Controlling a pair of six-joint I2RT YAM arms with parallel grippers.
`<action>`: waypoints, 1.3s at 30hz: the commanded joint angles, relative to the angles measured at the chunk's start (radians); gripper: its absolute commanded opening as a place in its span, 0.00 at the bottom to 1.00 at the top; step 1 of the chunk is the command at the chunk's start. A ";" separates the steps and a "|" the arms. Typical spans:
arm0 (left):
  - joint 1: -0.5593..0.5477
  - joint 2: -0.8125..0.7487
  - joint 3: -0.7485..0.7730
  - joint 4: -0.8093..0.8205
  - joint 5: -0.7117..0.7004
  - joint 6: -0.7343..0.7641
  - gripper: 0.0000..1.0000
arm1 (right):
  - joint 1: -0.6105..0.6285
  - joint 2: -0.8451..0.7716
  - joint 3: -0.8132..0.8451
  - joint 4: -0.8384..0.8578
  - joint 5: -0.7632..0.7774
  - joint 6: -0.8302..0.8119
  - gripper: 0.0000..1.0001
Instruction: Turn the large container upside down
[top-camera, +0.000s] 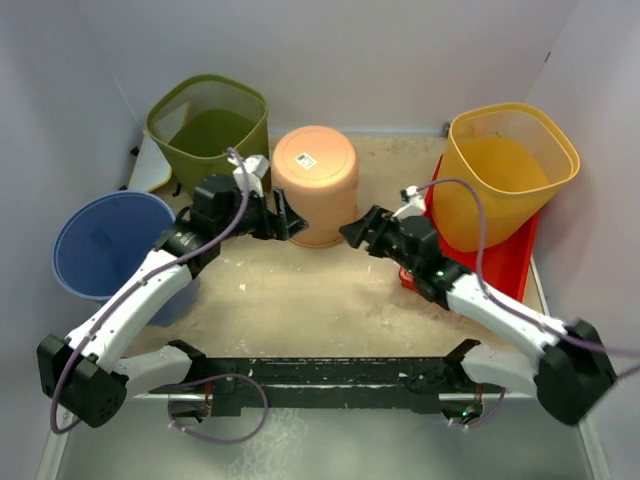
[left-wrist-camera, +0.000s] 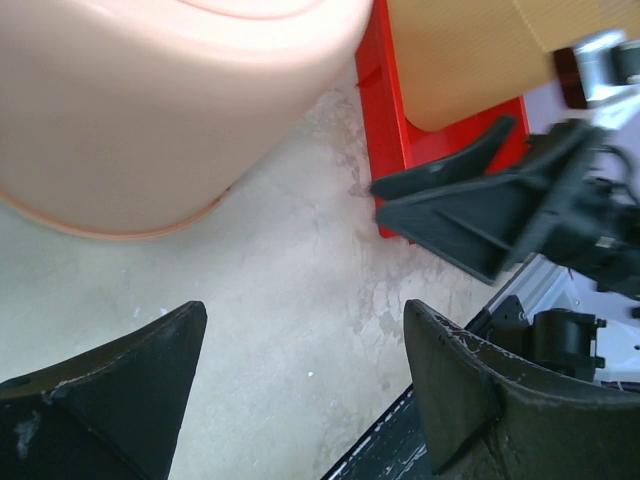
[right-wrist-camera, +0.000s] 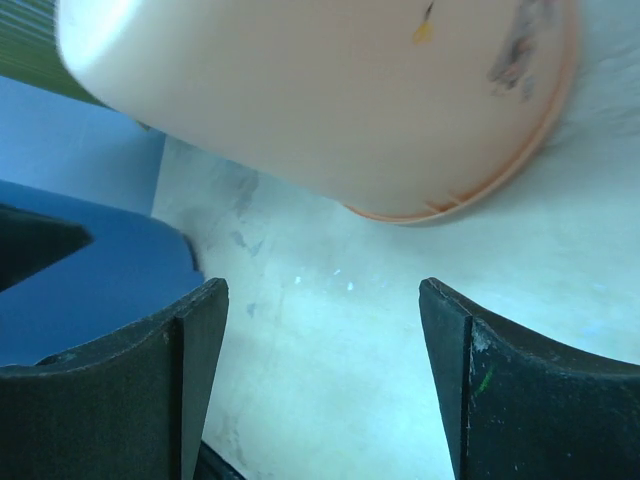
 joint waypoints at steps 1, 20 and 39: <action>-0.124 0.085 -0.001 0.160 -0.091 -0.013 0.77 | -0.004 -0.257 0.013 -0.402 0.236 -0.213 0.81; -0.146 0.642 0.318 0.481 -0.375 0.091 0.75 | -0.007 -0.522 0.260 -0.830 0.580 -0.396 0.82; -0.139 0.946 0.771 0.324 -0.409 0.184 0.76 | -0.007 -0.303 0.645 -0.895 0.739 -0.703 0.96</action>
